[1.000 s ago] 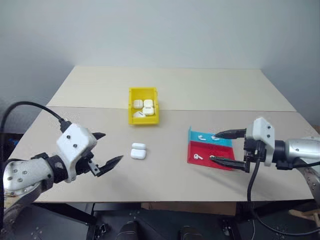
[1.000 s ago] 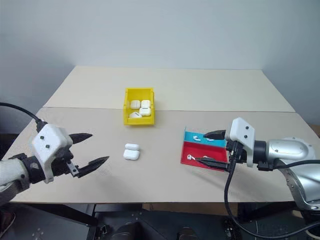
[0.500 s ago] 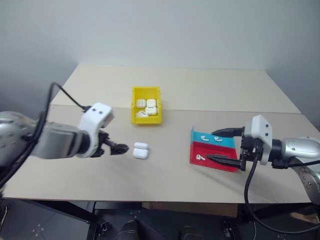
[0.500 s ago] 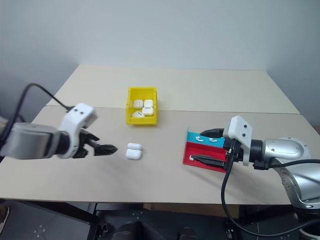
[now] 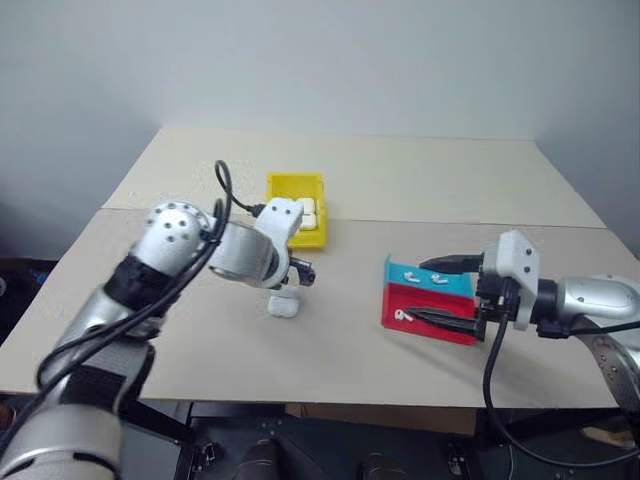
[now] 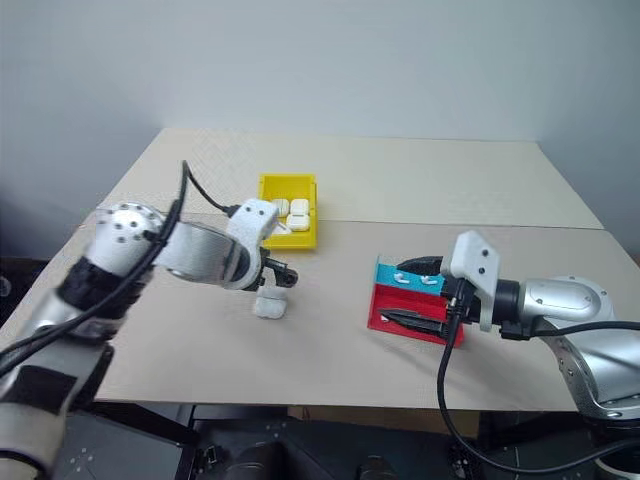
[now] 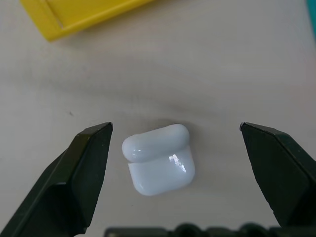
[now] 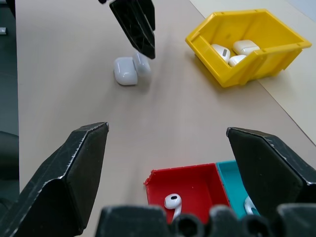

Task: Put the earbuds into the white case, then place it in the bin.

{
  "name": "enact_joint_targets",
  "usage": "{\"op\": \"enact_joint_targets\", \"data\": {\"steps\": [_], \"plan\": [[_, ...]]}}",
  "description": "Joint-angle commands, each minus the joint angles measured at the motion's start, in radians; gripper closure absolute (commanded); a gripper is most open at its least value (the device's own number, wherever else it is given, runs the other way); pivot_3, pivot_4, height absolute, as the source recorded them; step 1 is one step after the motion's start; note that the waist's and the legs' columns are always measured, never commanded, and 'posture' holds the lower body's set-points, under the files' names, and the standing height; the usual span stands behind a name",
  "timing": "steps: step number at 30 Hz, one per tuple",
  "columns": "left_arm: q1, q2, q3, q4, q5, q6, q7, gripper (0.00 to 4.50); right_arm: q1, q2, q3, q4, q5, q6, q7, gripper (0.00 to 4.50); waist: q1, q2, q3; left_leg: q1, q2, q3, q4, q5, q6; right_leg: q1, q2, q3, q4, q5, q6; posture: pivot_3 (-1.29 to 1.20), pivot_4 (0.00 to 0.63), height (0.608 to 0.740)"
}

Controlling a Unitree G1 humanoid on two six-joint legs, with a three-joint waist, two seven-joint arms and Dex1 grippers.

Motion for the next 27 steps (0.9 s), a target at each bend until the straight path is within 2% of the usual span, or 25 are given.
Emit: {"op": "enact_joint_targets", "data": {"steps": [1,11,17,27], "plan": [[-0.002,-0.050,0.047,0.037,-0.007,0.016,0.130,0.00,-0.010,0.003,-0.013,-0.033,0.005,0.000,-0.015,0.04,-0.002,0.000,0.000,0.000,0.000,0.000,0.000,0.000,0.000,0.000,0.000,0.000,0.000,0.000,0.000,0.00,0.150,0.740],[0.105,-0.203,0.157,0.075,-0.007,0.007,0.409,0.00,-0.004,0.000,-0.012,-0.037,0.007,-0.002,-0.023,0.04,0.002,0.000,0.000,0.000,-0.001,-0.001,0.001,0.000,-0.001,0.001,-0.001,-0.001,0.000,0.000,0.000,0.00,0.150,0.740],[0.131,-0.252,0.201,0.084,-0.007,0.020,0.470,0.00,-0.003,-0.001,-0.008,-0.043,0.007,-0.001,-0.023,0.04,0.002,0.000,0.000,0.000,-0.001,-0.001,0.000,0.001,-0.001,0.001,-0.001,-0.001,0.000,0.000,0.000,0.00,0.150,0.740],[0.154,-0.262,0.214,0.116,-0.007,0.048,0.478,0.00,0.002,-0.003,-0.010,-0.051,0.008,0.000,-0.023,0.04,0.002,0.000,0.000,0.000,-0.002,-0.002,0.000,0.001,-0.002,0.001,-0.001,-0.001,0.000,0.000,0.000,0.00,0.150,0.740]]}}
